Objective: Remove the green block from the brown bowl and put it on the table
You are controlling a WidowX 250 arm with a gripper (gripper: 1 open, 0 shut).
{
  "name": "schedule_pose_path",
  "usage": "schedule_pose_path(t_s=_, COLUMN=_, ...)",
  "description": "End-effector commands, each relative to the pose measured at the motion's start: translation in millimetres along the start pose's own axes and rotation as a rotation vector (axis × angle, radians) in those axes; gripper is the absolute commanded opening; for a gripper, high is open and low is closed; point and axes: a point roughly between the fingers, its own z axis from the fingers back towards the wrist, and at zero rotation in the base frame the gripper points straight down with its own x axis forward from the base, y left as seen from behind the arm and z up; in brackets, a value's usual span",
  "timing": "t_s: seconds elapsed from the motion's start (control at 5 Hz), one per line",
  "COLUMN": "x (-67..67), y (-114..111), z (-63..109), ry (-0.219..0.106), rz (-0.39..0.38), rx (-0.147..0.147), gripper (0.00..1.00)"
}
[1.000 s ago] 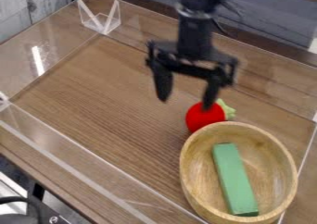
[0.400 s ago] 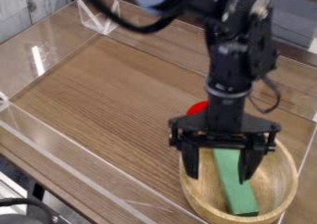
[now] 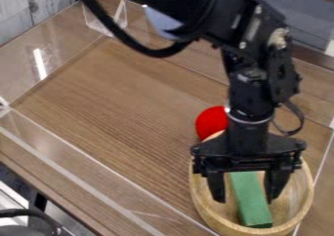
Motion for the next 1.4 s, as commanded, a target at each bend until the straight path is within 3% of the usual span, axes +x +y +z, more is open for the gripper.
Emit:
schedule_pose_path(t_s=0.0, x=5.0, y=-20, z=14.3, ry=-0.033, rz=-0.042, rx=-0.037, gripper=1.00)
schedule_pose_path(t_s=0.4, x=7.6, y=-36, z=24.8, ry=-0.044, rz=-0.066, rx=-0.043, gripper=1.00)
schedule_pose_path(t_s=0.8, x=19.6, y=-20, z=29.5, ry=-0.039, rz=-0.082, rx=-0.037, gripper=1.00)
schedule_pose_path(t_s=1.2, x=19.8, y=-2, z=15.9, ry=-0.057, rz=0.014, rx=-0.064, gripper=1.00)
